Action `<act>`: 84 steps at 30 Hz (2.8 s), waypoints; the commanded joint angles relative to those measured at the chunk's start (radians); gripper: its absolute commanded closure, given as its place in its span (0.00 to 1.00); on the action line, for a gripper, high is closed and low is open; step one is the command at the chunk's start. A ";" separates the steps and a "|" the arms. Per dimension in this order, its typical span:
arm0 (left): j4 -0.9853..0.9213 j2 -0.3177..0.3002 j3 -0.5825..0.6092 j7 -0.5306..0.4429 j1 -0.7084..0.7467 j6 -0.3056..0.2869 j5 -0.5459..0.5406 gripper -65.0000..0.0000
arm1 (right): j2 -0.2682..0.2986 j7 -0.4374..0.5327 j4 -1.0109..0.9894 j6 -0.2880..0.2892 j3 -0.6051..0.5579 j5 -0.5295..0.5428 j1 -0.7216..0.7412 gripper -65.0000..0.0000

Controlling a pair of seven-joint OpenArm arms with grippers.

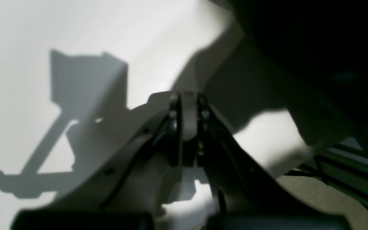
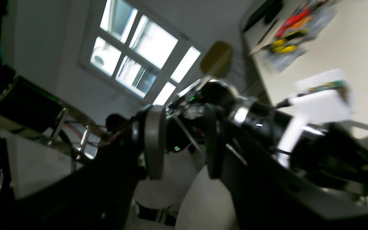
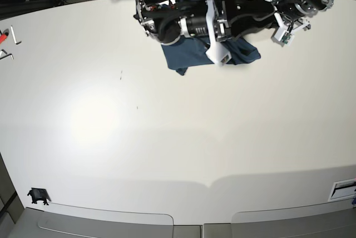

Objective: Fold the T-shirt properly
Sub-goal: 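Release the fold and withdraw the right gripper from the shirt, then grasp the folded navy shirt edges with both grippers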

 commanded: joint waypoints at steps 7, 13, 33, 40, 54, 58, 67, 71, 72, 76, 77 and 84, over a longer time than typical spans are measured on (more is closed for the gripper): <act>0.013 -0.012 -0.005 -0.017 0.001 -0.003 -0.010 1.00 | -0.008 0.015 0.111 0.006 0.119 0.032 0.027 0.70; 0.012 -0.012 -0.005 -0.017 0.001 -0.003 -0.010 1.00 | -0.008 0.015 0.154 0.006 0.396 0.032 0.028 0.70; 0.012 -0.011 -0.005 -0.021 0.001 -0.003 -0.010 1.00 | 0.125 0.039 0.137 0.006 0.897 -0.236 0.009 1.00; 0.012 -0.012 -0.005 -0.021 0.001 -0.003 -0.010 1.00 | 0.122 0.066 0.125 0.006 0.748 -0.369 0.008 1.00; 0.012 -0.011 -0.005 -0.021 0.001 -0.003 -0.010 1.00 | 0.039 0.111 0.125 0.006 0.396 -0.517 -0.083 1.00; 0.012 -0.012 -0.005 -0.021 0.001 -0.003 -0.010 1.00 | 0.039 0.109 0.125 0.006 0.267 -0.517 -0.112 1.00; 0.013 -0.012 -0.006 -0.021 0.000 -0.003 -0.009 1.00 | 0.039 0.106 0.125 0.006 0.032 -0.518 -0.119 1.00; 0.040 -0.012 -0.052 -0.020 0.001 -0.003 -0.010 1.00 | 0.039 0.128 0.125 0.006 0.032 -0.589 -0.114 1.00; 0.056 -0.012 -0.074 -0.020 0.001 -0.002 -0.011 1.00 | 0.039 0.138 0.126 0.006 0.037 -0.624 -0.113 1.00; 0.154 -0.012 -0.169 0.001 0.002 -0.003 -0.051 1.00 | 0.039 0.185 0.126 0.006 0.098 -0.693 -0.091 1.00; 0.179 -0.012 -0.191 0.016 0.003 -0.003 -0.073 1.00 | 0.039 0.198 0.126 0.006 0.119 -0.693 -0.084 1.00; 0.221 -0.011 -0.226 0.099 0.010 -0.098 -0.307 1.00 | 0.045 0.208 0.126 0.006 0.252 -0.694 -0.002 1.00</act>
